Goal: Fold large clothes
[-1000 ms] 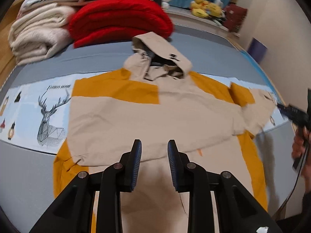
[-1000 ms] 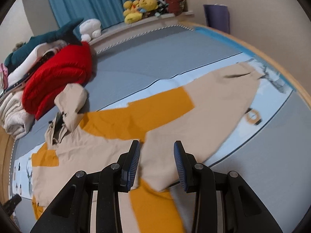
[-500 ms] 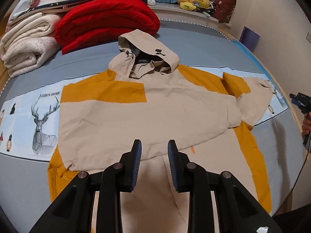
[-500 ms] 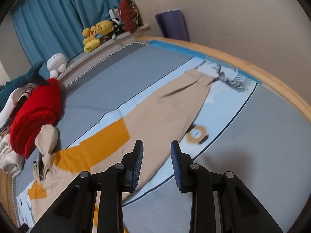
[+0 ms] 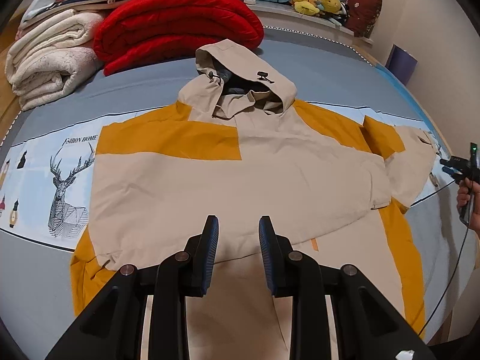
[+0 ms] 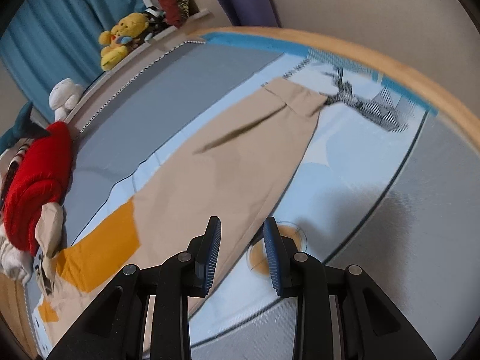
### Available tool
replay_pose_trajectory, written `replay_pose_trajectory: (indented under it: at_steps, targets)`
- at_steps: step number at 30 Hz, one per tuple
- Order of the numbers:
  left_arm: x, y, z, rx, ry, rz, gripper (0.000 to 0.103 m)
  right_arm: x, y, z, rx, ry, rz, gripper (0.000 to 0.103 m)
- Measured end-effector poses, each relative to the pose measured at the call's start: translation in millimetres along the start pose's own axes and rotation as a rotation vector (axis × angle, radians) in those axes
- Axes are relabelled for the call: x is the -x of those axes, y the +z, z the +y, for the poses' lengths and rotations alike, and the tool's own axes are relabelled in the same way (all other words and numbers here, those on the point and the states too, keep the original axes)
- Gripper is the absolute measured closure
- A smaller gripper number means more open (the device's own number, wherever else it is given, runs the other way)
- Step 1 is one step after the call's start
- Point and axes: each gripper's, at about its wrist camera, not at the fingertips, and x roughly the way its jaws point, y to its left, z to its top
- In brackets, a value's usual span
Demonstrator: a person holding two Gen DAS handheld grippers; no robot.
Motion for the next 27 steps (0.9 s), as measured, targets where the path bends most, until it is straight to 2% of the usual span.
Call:
replay_pose_trajectory:
  at_steps: [4, 13, 19, 20, 22, 24, 27]
  targets:
    - [-4, 0, 0, -0.009, 0.013, -0.005, 0.079, -30, 3, -14, -0.044, 0.002, 0.026, 0.072]
    - [-11, 4, 0, -0.006, 0.023, -0.014, 0.079, -60, 19, -49, -0.243, 0.024, -0.018, 0.072]
    - [-9, 6, 2, -0.003, 0.019, -0.017, 0.079, -68, 31, -43, -0.266, 0.024, -0.057, 0.073]
    - [-10, 6, 2, -0.002, 0.018, -0.019, 0.079, -67, 32, -38, -0.264, 0.011, -0.066, 0.074]
    - [-9, 6, 2, 0.001, 0.018, -0.022, 0.079, -61, 35, -30, -0.254, 0.000, -0.101, 0.094]
    - [-7, 7, 4, 0.003, 0.015, -0.024, 0.079, -50, 39, -17, -0.236, -0.010, -0.150, 0.099]
    - [-2, 9, 8, 0.011, 0.008, -0.030, 0.079, -22, 44, 16, -0.138, -0.022, -0.224, 0.100]
